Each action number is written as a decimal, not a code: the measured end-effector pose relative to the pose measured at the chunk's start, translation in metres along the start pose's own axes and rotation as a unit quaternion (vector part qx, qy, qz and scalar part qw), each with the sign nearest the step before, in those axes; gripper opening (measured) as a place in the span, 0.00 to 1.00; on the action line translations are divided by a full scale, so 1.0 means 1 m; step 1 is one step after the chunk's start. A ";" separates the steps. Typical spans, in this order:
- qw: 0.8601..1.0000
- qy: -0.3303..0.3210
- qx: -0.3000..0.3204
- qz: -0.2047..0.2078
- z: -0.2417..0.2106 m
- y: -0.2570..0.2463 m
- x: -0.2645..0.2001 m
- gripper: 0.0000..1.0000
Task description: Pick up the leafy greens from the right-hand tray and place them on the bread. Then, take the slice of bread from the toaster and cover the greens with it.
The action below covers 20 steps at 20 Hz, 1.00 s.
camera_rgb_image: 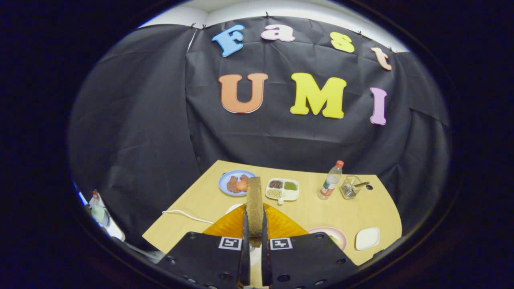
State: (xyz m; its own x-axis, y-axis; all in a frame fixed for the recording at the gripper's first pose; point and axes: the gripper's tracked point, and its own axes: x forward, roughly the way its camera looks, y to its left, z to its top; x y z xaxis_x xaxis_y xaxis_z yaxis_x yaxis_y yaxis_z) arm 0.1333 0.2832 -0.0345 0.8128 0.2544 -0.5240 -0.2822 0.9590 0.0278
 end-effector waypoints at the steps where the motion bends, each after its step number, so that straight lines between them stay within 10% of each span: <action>1: 1.000 -0.006 0.005 0.000 0.003 -0.008 -0.006 0.11; 20: 0.989 0.075 0.120 -0.036 -0.145 -0.167 0.060 0.11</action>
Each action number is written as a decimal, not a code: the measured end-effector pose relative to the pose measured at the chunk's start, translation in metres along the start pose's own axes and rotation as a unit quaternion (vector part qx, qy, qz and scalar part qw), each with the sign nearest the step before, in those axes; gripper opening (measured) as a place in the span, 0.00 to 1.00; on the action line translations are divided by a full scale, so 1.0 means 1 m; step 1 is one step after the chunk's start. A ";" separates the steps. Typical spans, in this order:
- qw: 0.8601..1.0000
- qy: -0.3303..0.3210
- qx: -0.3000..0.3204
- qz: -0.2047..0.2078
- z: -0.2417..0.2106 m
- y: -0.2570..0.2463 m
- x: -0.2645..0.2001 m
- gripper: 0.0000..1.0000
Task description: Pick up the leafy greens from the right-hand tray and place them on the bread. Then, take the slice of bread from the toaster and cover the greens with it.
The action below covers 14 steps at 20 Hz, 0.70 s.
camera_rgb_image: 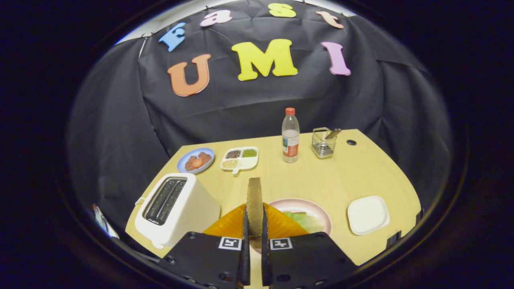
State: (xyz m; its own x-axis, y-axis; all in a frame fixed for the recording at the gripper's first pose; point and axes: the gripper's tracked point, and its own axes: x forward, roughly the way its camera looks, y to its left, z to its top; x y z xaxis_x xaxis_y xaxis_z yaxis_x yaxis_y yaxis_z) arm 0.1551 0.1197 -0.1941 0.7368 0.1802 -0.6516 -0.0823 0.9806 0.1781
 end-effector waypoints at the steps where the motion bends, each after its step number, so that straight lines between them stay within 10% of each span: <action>1: 1.000 0.004 0.010 0.008 -0.006 -0.001 0.007 0.11; 14: 0.995 0.018 0.093 0.029 -0.059 -0.064 0.053 0.11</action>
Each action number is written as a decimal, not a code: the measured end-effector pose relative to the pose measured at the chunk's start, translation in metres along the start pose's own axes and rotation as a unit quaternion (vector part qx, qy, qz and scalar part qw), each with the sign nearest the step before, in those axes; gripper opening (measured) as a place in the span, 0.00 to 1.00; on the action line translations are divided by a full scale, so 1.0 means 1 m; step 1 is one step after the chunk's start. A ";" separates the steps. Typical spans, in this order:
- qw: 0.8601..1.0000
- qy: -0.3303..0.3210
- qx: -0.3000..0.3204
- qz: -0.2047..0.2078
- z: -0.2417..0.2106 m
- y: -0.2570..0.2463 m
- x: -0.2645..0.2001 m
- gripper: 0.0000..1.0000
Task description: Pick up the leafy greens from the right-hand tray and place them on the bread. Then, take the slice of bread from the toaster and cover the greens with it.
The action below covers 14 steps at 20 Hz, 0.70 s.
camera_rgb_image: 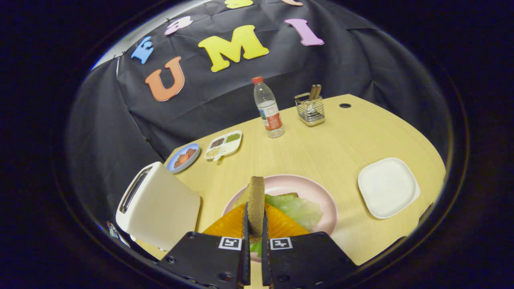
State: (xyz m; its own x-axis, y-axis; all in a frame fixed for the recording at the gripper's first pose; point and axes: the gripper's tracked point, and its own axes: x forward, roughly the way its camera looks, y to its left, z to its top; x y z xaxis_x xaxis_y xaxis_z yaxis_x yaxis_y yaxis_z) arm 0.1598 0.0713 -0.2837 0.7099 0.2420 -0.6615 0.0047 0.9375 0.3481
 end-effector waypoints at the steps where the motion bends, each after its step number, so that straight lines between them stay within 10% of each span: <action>1: 1.000 -0.001 -0.003 -0.003 -0.002 -0.006 0.002 0.11; 9: 0.999 -0.022 -0.025 -0.020 -0.010 -0.031 0.010 0.11; 14: 0.995 -0.040 -0.060 -0.069 -0.015 -0.048 0.016 0.34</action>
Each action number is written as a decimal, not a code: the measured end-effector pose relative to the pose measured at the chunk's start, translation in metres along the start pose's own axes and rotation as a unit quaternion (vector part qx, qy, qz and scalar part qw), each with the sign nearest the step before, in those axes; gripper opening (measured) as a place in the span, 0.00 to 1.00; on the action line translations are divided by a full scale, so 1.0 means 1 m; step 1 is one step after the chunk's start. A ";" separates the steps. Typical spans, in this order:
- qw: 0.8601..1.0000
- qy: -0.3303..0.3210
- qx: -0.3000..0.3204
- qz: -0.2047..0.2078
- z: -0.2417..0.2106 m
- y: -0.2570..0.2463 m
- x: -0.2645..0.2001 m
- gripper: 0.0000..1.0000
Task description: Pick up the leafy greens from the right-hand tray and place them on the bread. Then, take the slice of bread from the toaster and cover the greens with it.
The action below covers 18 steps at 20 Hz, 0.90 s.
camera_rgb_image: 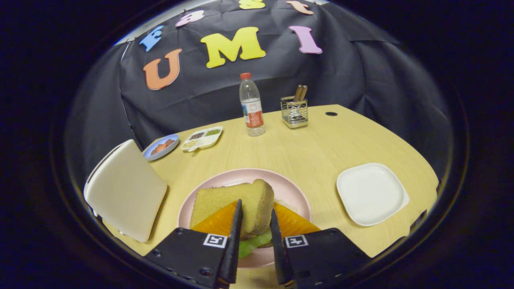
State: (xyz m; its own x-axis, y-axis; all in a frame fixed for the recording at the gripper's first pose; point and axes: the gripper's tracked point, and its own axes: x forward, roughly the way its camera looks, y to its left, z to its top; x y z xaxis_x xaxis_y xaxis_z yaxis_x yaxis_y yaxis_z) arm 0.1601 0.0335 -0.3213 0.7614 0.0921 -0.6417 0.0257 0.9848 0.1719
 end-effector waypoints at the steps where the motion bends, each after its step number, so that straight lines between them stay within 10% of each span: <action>1: 1.000 0.000 -0.004 -0.003 -0.001 0.000 0.000 0.41; 13: 0.994 -0.080 -0.074 -0.010 0.031 0.007 -0.062 0.96; 18: 0.986 -0.150 -0.049 0.055 0.063 0.037 -0.144 0.95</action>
State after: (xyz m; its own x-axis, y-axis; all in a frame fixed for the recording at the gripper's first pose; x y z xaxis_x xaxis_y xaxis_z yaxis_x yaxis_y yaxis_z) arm 0.0925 0.0473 -0.1757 0.9138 0.1661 -0.3708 -0.1195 0.9821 0.1456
